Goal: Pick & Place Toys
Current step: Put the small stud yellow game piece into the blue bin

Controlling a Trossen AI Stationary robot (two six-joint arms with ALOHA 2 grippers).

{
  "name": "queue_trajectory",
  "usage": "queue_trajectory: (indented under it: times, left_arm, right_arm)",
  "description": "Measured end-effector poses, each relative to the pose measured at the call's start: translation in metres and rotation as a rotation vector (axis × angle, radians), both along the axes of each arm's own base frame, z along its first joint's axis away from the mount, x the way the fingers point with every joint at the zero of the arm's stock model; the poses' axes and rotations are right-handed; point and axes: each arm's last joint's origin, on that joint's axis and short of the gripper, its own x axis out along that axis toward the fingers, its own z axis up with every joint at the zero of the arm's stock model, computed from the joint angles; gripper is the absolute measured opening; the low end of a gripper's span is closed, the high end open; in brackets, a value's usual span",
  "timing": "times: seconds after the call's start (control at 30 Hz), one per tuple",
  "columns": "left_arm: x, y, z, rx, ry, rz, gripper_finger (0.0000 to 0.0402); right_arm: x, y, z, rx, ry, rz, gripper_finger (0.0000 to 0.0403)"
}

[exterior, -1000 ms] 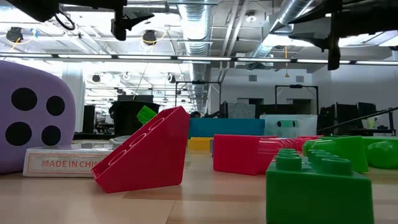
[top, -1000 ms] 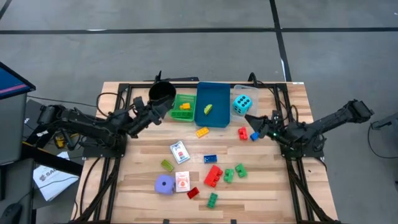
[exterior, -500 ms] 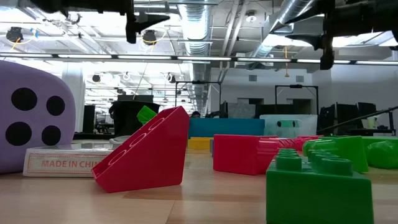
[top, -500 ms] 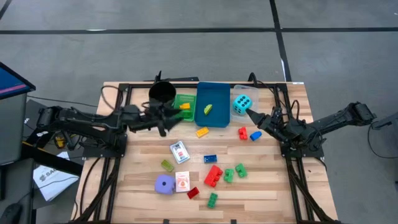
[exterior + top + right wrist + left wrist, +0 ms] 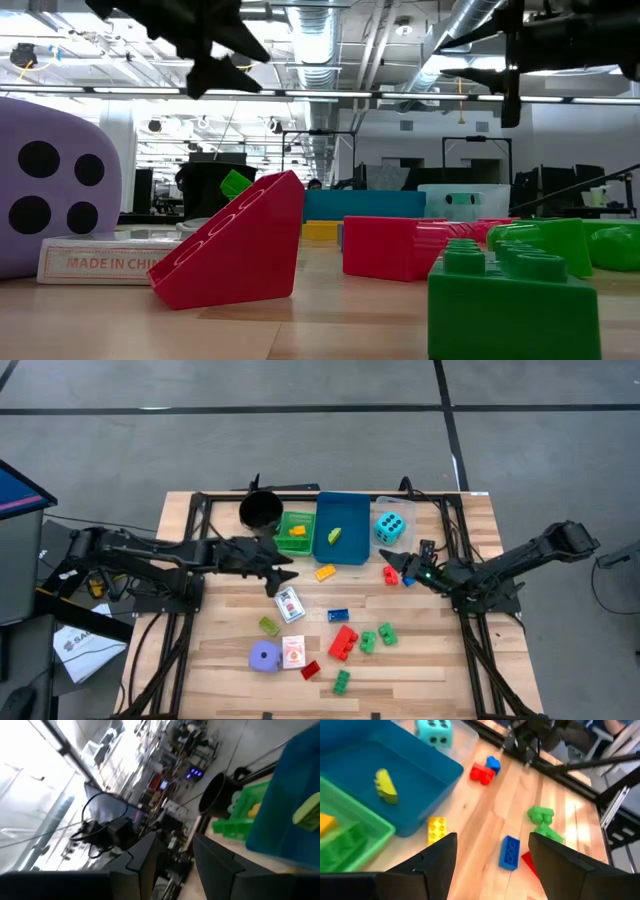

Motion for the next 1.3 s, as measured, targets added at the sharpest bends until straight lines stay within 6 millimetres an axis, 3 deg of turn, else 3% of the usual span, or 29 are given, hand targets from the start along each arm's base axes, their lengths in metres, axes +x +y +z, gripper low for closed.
queue_trajectory:
  times: [0.23, 0.47, 0.73, 1.03, 1.3]
  left_arm:
    - [0.037, -0.017, -0.051, -0.006, 0.132, -0.049, 0.0235]
    - [0.066, -0.019, -0.085, 0.064, 0.104, -0.035, 0.0245]
    - [0.071, -0.015, -0.109, 0.210, 0.182, 0.089, 0.0254]
    - [0.078, -0.014, -0.136, 0.242, 0.237, 0.082, 0.0256]
    - [0.079, -0.004, -0.144, 0.267, 0.254, 0.156, 0.0255]
  right_arm:
    - [0.009, -0.005, -0.007, -0.028, 0.032, 0.129, 0.0125]
    - [0.011, -0.006, -0.007, -0.029, 0.023, 0.325, 0.0125]
    - [0.011, -0.003, -0.008, -0.039, 0.025, 0.425, 0.0125]
    - [0.011, -0.002, -0.007, -0.038, 0.017, 0.429, 0.0125]
    - [0.011, -0.002, -0.007, -0.033, 0.015, 0.429, 0.0125]
